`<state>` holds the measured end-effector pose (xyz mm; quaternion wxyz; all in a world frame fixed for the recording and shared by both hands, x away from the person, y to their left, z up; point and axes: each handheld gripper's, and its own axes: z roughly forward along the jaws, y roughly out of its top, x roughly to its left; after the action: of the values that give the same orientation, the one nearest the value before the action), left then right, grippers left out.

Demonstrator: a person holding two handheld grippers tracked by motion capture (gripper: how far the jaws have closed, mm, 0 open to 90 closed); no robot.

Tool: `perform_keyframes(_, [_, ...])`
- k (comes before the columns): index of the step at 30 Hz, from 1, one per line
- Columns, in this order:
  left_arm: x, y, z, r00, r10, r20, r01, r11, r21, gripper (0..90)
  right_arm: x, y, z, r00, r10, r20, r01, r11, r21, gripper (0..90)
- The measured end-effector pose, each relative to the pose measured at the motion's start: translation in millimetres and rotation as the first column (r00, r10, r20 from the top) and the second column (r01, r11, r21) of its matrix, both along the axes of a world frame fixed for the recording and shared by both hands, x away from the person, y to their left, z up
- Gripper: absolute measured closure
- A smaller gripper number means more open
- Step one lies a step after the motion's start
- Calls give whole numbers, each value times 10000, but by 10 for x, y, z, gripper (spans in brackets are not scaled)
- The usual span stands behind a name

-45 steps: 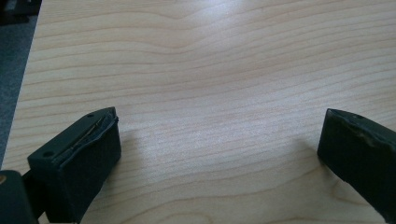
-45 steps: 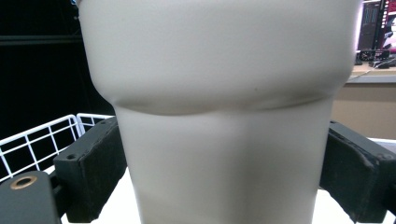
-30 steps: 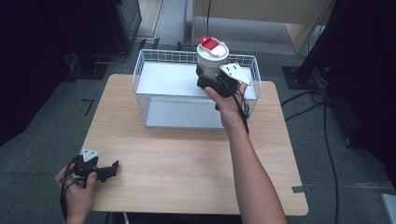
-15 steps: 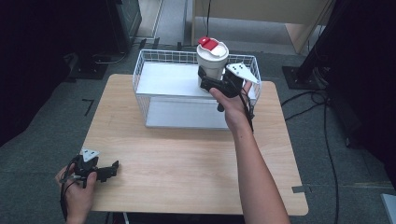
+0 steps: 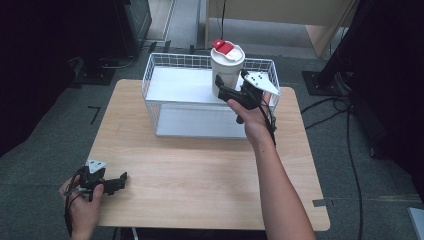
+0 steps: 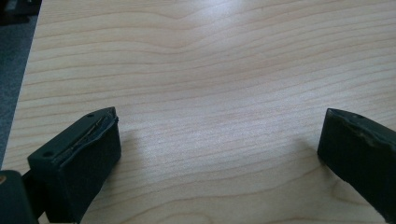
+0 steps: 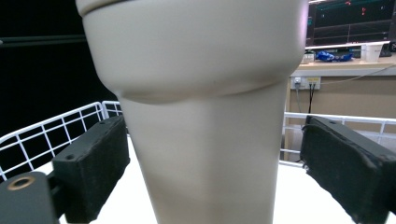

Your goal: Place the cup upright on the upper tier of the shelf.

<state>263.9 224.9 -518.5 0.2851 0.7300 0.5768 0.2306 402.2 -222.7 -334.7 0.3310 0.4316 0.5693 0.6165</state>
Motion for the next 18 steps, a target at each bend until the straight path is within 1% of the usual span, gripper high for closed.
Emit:
perform_keyframes(2, [0,0,0,10000,-1,-2,1,10000,0,0,-16,9,5,10000,52,78,-51,9999,-101,143])
perform_keyframes(6, [0,0,0,10000,1,0,-1,10000,-9,0,-27,18,-1,10000,53,81,-53,9999,-107,158])
perform_keyframes(9, [0,0,0,10000,3,1,-3,10000,-4,0,-37,13,-40,10000,46,56,-46,10000,49,160])
perform_keyframes(11, [0,1,0,10000,0,2,0,10000,-2,0,-41,10,-52,10000,68,69,-69,10000,66,159])
perform_keyframes(13, [0,1,0,10000,0,1,0,10000,-1,0,-56,2,-78,9997,242,66,-244,9993,289,141])
perform_keyframes(18, [0,1,0,10000,2,2,-2,10000,-7,0,-93,-6,-96,9997,235,51,-236,9994,256,139])
